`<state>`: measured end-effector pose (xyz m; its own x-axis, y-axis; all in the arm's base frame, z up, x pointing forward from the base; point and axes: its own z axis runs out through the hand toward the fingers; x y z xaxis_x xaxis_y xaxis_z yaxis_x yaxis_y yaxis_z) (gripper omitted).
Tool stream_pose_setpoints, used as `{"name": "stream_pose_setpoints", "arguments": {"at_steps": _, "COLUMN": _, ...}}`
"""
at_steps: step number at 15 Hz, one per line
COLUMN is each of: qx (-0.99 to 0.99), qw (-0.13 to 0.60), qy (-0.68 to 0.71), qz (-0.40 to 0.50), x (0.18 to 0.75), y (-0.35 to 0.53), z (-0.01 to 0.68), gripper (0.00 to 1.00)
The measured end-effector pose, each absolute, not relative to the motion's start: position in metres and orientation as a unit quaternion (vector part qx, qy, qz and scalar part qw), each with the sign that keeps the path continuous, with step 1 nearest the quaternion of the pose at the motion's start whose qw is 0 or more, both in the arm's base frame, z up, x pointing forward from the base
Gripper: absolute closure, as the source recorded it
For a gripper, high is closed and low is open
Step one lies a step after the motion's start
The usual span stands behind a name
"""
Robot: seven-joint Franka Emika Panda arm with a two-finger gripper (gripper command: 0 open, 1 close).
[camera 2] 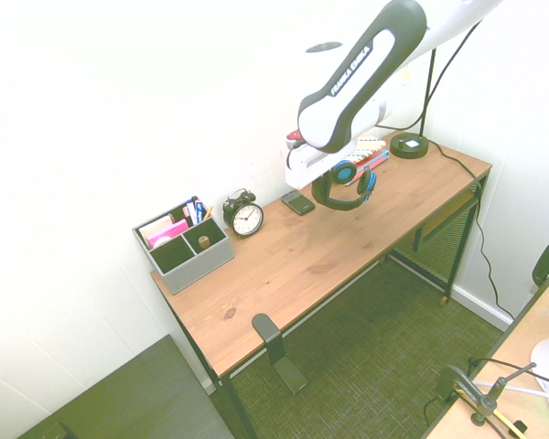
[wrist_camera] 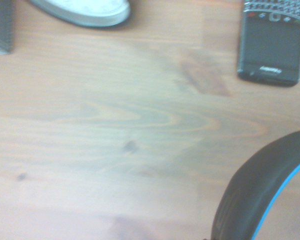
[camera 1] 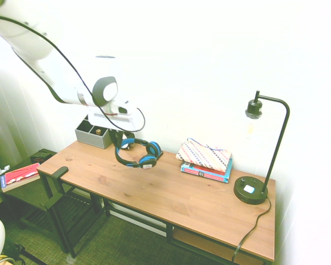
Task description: Hang the headphone
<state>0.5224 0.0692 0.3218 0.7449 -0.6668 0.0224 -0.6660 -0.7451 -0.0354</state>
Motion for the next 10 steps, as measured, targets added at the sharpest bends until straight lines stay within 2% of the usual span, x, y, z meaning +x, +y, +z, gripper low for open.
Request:
{"name": "stream_pose_setpoints", "arguments": {"at_steps": 4, "qx": -0.938, "qw": -0.015, "qy": 0.342, "qz": 0.047, "x": 0.426, "y": 0.215, "z": 0.369, "gripper": 1.00}}
{"name": "stream_pose_setpoints", "arguments": {"at_steps": 7, "qx": -0.927, "qw": -0.032, "qy": 0.371, "qz": 0.044, "x": 0.363, "y": 0.312, "z": 0.345, "gripper": 1.00}}
{"name": "stream_pose_setpoints", "arguments": {"at_steps": 10, "qx": -0.900, "qw": -0.032, "qy": 0.434, "qz": 0.021, "x": 0.339, "y": 0.345, "z": 0.297, "gripper": 1.00}}
